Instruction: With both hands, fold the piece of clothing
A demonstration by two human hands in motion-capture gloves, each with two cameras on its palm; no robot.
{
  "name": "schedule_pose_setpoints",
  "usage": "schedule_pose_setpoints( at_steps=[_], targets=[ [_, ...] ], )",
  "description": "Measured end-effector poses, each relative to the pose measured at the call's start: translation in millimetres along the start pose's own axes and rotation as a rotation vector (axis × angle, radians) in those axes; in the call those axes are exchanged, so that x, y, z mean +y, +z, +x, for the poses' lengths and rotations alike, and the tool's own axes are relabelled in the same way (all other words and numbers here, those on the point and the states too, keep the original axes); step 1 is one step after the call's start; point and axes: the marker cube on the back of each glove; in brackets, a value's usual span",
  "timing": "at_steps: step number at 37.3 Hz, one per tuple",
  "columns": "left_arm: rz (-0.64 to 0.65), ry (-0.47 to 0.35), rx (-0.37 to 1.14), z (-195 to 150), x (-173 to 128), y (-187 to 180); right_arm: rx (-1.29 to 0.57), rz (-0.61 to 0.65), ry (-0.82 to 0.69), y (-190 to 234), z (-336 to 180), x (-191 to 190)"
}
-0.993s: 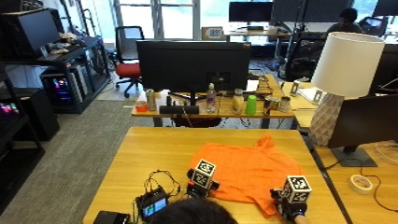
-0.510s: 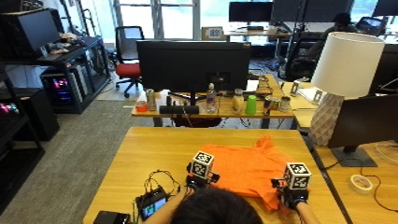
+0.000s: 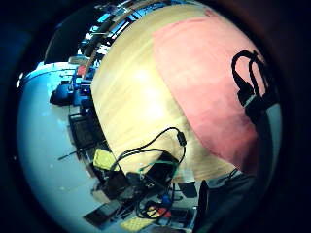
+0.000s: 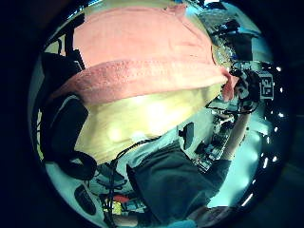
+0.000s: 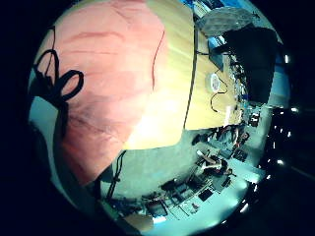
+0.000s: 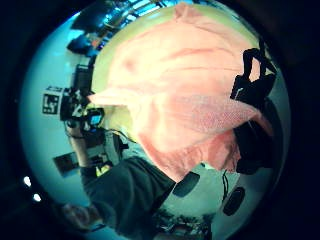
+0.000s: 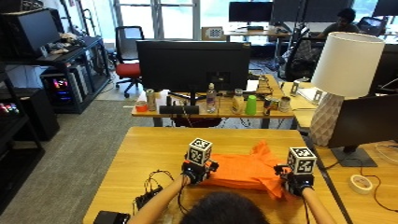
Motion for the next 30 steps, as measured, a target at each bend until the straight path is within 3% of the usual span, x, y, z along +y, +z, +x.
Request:
schedule_pose_setpoints(
  at_steps=[13, 20, 26, 30],
  targets=[
    [-0.036, -0.002, 0.088, -17, 0, -47, -0.011, -0.036, 0.013, -56, -8, -14],
    [-0.05, 0.049, 0.091, -17, 14, -70, -0.05, -0.145, 0.003, -71, -9, -11],
    [-0.048, 0.036, 0.081, -30, -16, -86, 0.019, -0.211, 0.103, -97, -7, -43],
    [-0.025, -0.025, 0.055, -40, -45, -89, 0.062, -0.222, 0.142, -108, -12, -73]
  ],
)
